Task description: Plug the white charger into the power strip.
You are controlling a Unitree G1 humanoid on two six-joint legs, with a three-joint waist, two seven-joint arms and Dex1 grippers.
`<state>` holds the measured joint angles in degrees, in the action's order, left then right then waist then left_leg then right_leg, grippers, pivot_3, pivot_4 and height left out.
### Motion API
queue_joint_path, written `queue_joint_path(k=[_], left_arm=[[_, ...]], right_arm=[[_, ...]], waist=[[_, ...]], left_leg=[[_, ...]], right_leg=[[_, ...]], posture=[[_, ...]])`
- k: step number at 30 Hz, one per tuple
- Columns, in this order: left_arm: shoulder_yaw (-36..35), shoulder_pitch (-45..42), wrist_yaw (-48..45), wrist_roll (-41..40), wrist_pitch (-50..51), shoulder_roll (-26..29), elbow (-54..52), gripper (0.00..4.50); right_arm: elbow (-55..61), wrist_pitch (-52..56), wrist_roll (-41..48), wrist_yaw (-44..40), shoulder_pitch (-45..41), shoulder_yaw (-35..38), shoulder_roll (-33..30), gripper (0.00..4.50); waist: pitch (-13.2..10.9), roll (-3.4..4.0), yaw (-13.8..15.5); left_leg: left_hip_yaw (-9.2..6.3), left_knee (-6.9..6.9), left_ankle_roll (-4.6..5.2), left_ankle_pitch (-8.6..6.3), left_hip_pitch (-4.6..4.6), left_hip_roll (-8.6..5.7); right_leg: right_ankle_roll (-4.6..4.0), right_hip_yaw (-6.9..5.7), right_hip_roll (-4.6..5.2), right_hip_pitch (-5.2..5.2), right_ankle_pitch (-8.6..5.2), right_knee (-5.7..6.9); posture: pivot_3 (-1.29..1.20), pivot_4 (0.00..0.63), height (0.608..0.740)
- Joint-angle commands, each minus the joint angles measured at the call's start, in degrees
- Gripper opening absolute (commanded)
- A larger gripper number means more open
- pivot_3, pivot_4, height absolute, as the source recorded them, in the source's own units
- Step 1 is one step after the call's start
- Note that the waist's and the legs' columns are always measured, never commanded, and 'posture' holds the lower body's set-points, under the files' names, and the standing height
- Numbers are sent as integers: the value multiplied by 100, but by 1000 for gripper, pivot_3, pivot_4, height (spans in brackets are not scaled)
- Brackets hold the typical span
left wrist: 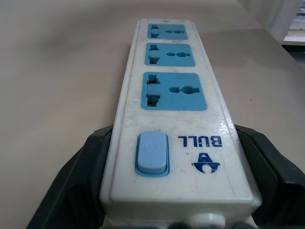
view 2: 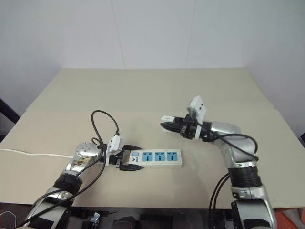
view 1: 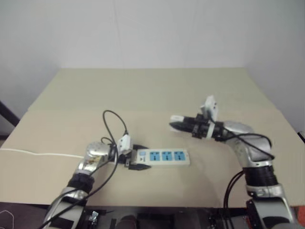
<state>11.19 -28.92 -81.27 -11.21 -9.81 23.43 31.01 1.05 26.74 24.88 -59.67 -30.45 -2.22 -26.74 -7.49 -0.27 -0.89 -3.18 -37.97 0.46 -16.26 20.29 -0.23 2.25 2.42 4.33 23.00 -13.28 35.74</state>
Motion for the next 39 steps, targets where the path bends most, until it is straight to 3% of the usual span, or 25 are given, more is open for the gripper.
queue_joint_path(k=[1, 16, 39], left_arm=[[200, -3, -181, 177, 38, 122, 11, 3304], [220, 89, -296, 122, 168, 278, -212, 3304], [245, 173, -235, 104, 326, 288, -406, 3304]], right_arm=[[52, -726, -59, -360, 128, -230, 150, 1089], [-967, -1597, -498, -804, 168, -970, 692, 1089], [-981, -1535, -497, -805, -32, -986, 992, 1089]], waist=[[-1, -1, -3], [-2, -5, -29], [-2, -6, -117]], left_leg=[[0, 0, 0, 0, 0, 0], [0, -1, -1, 0, -5, 4], [-3, -1, -1, 0, -8, 5]], right_leg=[[0, 0, 0, 1, 0, 0], [-4, 0, -6, 2, -1, 6], [-5, 1, -6, 2, -2, 12]], posture=[[0, 150, 740], [0, 150, 740], [0, 150, 740]])
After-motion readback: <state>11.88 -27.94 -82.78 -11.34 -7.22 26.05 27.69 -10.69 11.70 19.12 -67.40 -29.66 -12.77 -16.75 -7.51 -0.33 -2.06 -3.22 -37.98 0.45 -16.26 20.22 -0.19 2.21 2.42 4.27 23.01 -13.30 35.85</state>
